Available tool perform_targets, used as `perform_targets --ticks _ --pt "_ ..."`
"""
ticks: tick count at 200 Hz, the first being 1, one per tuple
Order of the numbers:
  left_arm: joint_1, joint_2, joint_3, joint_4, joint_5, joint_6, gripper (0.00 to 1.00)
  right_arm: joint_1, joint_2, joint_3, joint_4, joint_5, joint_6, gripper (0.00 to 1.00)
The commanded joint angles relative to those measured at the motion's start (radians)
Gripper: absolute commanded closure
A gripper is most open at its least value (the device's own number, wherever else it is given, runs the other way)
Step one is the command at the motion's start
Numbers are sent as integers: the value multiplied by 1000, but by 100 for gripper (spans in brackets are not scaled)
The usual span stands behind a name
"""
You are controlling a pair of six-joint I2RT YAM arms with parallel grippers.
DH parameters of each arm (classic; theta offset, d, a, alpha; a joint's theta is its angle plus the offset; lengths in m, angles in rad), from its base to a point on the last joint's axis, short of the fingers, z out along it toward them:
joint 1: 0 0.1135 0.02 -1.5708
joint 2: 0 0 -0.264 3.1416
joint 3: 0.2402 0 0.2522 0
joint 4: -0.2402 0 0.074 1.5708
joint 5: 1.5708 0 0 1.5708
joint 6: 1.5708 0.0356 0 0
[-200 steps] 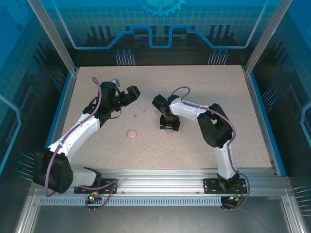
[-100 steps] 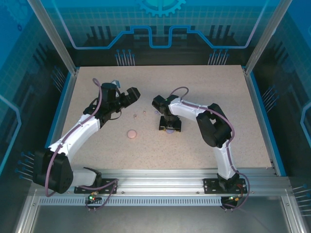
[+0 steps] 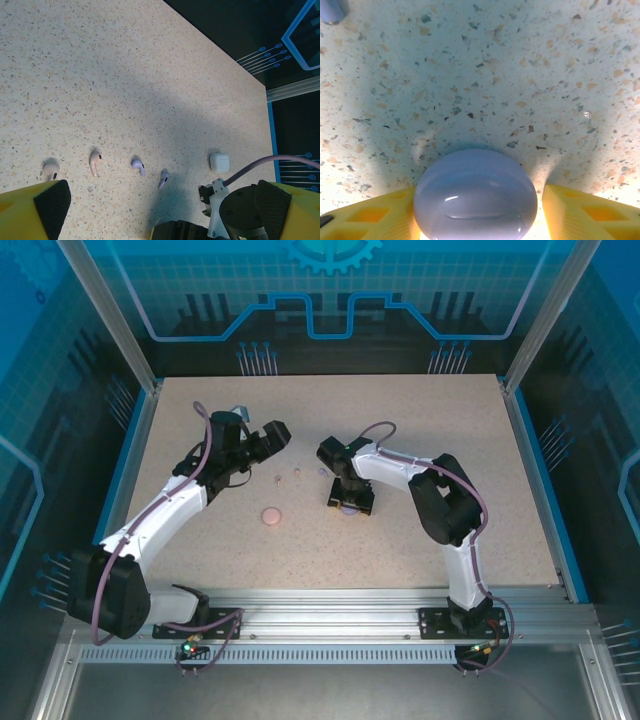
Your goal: Insert wireless bluetooth earbuds into charging case
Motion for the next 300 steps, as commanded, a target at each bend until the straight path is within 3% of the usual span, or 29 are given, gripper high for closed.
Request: perform_targets --ticks 1,76,200,226,249,300 --pt "-8 -17 6 19 19 -5 1 -17 -7 -3 23 27 -10 38" --pt "-26 -17 2 20 14 0 1 -23 1 9 23 63 -92 37" --pt "-56 -42 -132 78 27 -71 1 -28 -48 -42 69 -7 45 56" --pt "-71 -55 -209 178 119 -44 1 -33 -106 -50 75 -1 93 57" --pt "-96 -53 -315 363 201 -61 1 -39 -135 -49 75 3 156 57" --pt "-187 -5 -462 633 177 -73 1 -63 -144 -61 122 -63 289 57"
